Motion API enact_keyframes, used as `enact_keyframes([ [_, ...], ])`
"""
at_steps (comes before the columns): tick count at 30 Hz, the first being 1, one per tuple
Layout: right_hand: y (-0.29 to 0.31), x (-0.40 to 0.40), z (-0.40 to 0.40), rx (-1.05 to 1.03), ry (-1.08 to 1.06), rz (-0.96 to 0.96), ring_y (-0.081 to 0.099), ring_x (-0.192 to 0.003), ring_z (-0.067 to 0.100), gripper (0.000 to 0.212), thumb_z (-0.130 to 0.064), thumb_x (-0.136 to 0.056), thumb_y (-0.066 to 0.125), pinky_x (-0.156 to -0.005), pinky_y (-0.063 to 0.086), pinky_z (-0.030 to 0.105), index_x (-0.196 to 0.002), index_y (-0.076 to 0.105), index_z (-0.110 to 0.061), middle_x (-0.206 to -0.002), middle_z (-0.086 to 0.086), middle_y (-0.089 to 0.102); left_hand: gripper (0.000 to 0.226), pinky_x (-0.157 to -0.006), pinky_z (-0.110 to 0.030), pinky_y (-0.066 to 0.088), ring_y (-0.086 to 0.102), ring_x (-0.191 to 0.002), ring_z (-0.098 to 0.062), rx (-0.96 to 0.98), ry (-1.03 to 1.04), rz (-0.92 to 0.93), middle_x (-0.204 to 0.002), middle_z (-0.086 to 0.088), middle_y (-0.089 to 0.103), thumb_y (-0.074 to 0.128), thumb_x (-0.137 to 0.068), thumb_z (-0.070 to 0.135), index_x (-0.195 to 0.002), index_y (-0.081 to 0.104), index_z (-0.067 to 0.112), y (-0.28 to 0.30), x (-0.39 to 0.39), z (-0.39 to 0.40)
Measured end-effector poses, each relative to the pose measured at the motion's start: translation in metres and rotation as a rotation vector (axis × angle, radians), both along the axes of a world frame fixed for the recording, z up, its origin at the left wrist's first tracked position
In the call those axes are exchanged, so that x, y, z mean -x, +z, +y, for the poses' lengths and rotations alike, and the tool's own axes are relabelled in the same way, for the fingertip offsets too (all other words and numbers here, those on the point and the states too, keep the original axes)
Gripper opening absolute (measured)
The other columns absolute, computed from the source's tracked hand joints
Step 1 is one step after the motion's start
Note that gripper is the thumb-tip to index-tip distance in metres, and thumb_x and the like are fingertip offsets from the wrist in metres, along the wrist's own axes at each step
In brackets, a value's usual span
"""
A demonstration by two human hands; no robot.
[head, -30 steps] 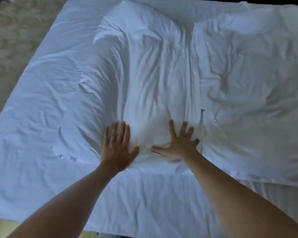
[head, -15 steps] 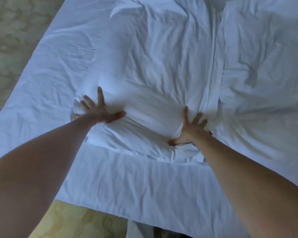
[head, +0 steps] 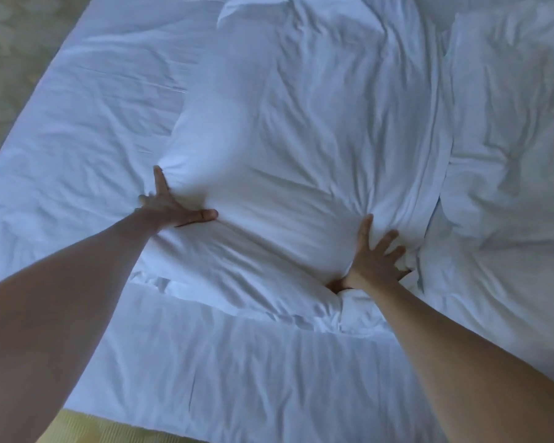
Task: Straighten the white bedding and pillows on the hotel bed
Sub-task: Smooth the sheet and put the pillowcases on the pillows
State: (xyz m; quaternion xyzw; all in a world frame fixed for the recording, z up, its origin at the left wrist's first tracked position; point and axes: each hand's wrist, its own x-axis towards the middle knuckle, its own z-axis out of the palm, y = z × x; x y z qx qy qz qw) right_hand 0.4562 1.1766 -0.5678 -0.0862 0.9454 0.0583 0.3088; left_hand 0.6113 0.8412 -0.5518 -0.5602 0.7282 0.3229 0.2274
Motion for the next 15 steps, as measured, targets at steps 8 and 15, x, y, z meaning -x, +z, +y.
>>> enact_keyframes([
  [8, -0.004, -0.008, 0.005, 0.012, -0.018, 0.100, -0.008, -0.146, 0.050, 0.155, -0.045, -0.066, 0.088, -0.110, 0.013, 0.073, -0.131, -0.052, -0.036, -0.155, 0.024, -0.029, 0.121, -0.093, -0.035, 0.047, 0.055, -0.121, -0.030, -0.108, 0.267, 0.229, -0.135, -0.010, 0.055, 0.093, -0.039, 0.058, -0.139, 0.046, 0.009, 0.015, -0.011, 0.010],
  [15, 0.026, -0.034, 0.042, 0.086, 0.108, 0.114, 0.001, -0.150, 0.041, 0.133, -0.074, -0.067, 0.069, -0.117, 0.010, 0.057, -0.152, -0.023, -0.030, -0.161, 0.024, -0.012, 0.068, -0.091, -0.042, 0.055, 0.066, -0.096, -0.027, -0.041, 0.386, 0.422, -0.101, -0.005, 0.069, 0.095, -0.041, 0.049, -0.092, 0.061, 0.019, 0.072, -0.012, 0.063],
])
